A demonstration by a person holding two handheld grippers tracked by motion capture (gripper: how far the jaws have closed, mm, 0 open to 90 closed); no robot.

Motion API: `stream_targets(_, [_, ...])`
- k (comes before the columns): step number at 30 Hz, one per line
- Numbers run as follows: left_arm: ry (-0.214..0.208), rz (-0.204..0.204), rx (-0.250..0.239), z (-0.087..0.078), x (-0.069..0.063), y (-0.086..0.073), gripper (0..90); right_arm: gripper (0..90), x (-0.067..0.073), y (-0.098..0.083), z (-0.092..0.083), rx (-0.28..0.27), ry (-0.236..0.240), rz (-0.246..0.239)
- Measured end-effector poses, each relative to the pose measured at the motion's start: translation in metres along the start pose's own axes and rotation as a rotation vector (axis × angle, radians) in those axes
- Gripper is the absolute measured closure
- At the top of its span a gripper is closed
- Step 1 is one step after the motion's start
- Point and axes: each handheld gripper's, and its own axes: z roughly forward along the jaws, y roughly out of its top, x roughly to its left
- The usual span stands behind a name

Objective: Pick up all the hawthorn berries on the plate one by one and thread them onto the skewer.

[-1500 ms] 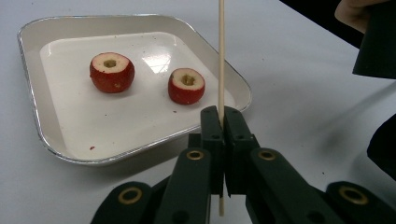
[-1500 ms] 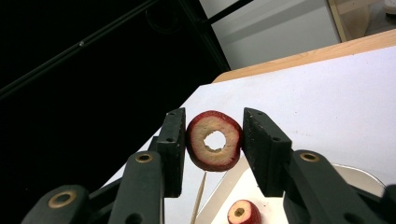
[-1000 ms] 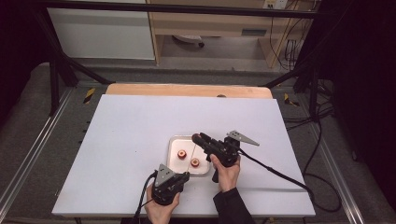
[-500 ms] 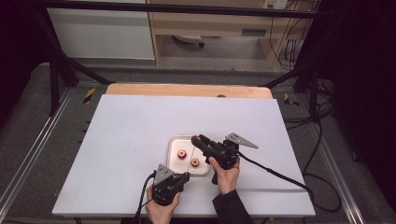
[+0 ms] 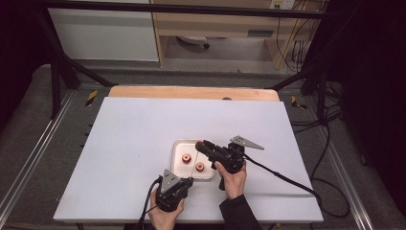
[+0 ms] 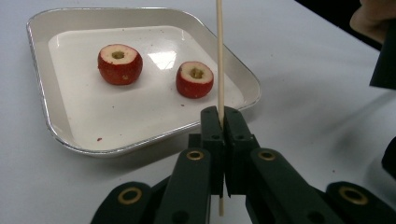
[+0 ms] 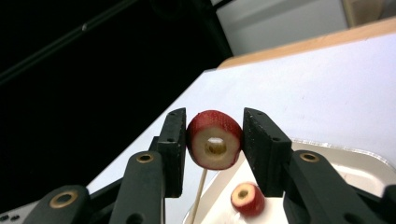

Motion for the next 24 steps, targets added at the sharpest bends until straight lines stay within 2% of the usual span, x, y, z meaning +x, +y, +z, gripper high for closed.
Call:
stream_targets(2, [0.004,0.022,0.016,0.000,0.000,0.000,88.3,61.6,-0.001,0.000,0.000,0.013,0.002,0.000])
stream_targets(4, [0.005,0.020,0.019,0.001,0.001,-0.001,88.3,61.6,-0.002,0.000,0.000,0.034,0.007,-0.008])
stream_targets(12, [0.004,-0.030,-0.006,-0.002,0.001,0.003,88.3,61.7,0.001,-0.005,0.000,0.081,0.039,0.003])
stream_targets(16, [-0.001,-0.042,-0.007,0.000,0.004,0.004,88.3,61.7,0.002,-0.017,0.002,0.106,0.051,0.001])
stream_targets(24, [-0.005,-0.035,-0.007,0.002,0.008,0.010,88.3,61.7,0.005,-0.032,0.004,0.159,0.075,0.006])
